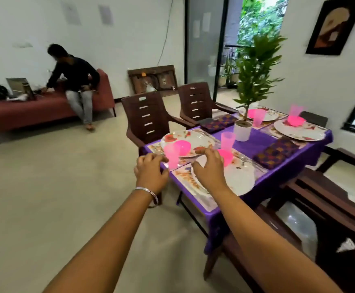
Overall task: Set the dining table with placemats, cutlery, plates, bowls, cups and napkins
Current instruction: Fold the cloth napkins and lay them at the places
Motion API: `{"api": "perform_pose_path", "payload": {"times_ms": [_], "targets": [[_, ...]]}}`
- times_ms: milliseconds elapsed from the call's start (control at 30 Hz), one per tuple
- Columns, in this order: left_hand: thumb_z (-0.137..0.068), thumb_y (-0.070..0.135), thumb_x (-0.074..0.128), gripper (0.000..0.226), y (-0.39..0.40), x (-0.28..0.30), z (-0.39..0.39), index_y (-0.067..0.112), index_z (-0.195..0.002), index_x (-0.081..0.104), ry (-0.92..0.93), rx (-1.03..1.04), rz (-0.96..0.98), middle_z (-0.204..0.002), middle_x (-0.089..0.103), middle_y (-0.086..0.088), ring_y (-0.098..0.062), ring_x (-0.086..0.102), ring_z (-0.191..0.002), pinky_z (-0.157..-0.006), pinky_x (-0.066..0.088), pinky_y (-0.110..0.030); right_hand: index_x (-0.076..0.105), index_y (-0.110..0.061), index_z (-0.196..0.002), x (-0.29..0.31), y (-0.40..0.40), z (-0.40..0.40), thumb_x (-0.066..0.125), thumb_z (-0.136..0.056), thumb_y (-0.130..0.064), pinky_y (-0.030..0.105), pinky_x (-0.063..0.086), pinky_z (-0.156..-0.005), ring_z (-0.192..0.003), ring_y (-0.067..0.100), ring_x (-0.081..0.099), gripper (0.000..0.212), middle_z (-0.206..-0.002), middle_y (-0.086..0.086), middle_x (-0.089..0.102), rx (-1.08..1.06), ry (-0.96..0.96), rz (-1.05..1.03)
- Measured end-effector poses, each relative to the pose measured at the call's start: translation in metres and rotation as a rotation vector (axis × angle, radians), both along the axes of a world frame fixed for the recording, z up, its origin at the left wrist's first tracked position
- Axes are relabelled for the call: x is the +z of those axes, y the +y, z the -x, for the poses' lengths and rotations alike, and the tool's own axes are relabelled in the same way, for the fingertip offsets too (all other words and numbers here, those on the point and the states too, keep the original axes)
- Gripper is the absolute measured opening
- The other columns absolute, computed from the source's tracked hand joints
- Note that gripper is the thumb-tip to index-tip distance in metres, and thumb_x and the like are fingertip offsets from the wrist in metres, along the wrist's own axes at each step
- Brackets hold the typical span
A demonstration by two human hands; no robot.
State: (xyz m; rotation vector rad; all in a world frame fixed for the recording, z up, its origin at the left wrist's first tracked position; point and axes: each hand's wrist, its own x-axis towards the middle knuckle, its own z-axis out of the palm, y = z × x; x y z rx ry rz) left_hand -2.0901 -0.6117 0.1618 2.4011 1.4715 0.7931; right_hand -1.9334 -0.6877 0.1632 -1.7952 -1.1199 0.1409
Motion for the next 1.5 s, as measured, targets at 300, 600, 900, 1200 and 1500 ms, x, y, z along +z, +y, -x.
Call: {"api": "perform_pose_path", "payload": {"times_ms": [300, 600, 900, 1200, 1500], "targets": [[-0.084, 0.032, 0.064, 0.022, 0.204, 0.019, 0.147, 0.035, -0.106, 0.063, -0.019, 0.032, -0.054, -0.119, 0.057, 0.005, -0.027, 0.045, -0.118, -0.094, 0.034, -0.037, 0.06, -0.017, -0.114, 0.012, 0.207, 0.135, 0.067, -0.08, -0.016, 0.031, 0.03, -0.098, -0.12, 0.025, 0.044, 0.034, -0.123, 0.005, 0.054, 0.008, 0.143, -0.095], [-0.085, 0.032, 0.064, 0.02, 0.385, 0.01, 0.15, 0.036, -0.104, 0.062, -0.03, -0.088, -0.047, -0.118, 0.059, 0.006, -0.025, 0.047, -0.117, -0.093, 0.032, -0.036, 0.057, -0.019, -0.118, -0.006, 0.362, 0.141, 0.066, -0.084, -0.02, 0.042, 0.037, -0.106, -0.119, 0.021, 0.045, 0.035, -0.124, 0.002, 0.052, -0.111, 0.241, -0.091], [-0.083, 0.028, 0.064, 0.026, 0.591, 0.015, 0.041, 0.034, -0.108, 0.061, 0.007, -0.34, 0.009, -0.115, 0.058, 0.009, -0.021, 0.046, -0.114, -0.096, 0.037, -0.037, 0.057, -0.019, -0.117, -0.004, 0.569, 0.052, 0.066, -0.085, -0.022, 0.043, 0.035, -0.108, -0.121, 0.02, 0.045, 0.034, -0.124, 0.0, 0.051, -0.235, 0.301, -0.087], [-0.075, 0.01, 0.075, 0.03, 0.794, 0.026, -0.039, 0.014, -0.104, 0.069, -0.148, -0.568, -0.048, -0.105, 0.067, -0.006, -0.025, 0.063, -0.099, -0.09, 0.043, -0.031, 0.056, -0.02, -0.118, 0.0, 0.751, -0.021, 0.066, -0.084, -0.026, 0.037, 0.034, -0.107, -0.123, 0.021, 0.041, 0.036, -0.124, 0.001, 0.052, -0.398, 0.283, -0.062], [-0.075, 0.014, 0.073, 0.032, 0.986, 0.027, -0.096, 0.02, -0.106, 0.066, -0.107, -0.81, -0.021, -0.106, 0.067, -0.004, -0.027, 0.06, -0.102, -0.094, 0.045, -0.038, 0.059, -0.016, -0.114, -0.001, 0.907, -0.045, 0.066, -0.079, -0.02, 0.041, 0.038, -0.103, -0.115, 0.024, 0.048, 0.035, -0.117, 0.006, 0.055, -0.706, 0.267, -0.116]]}}
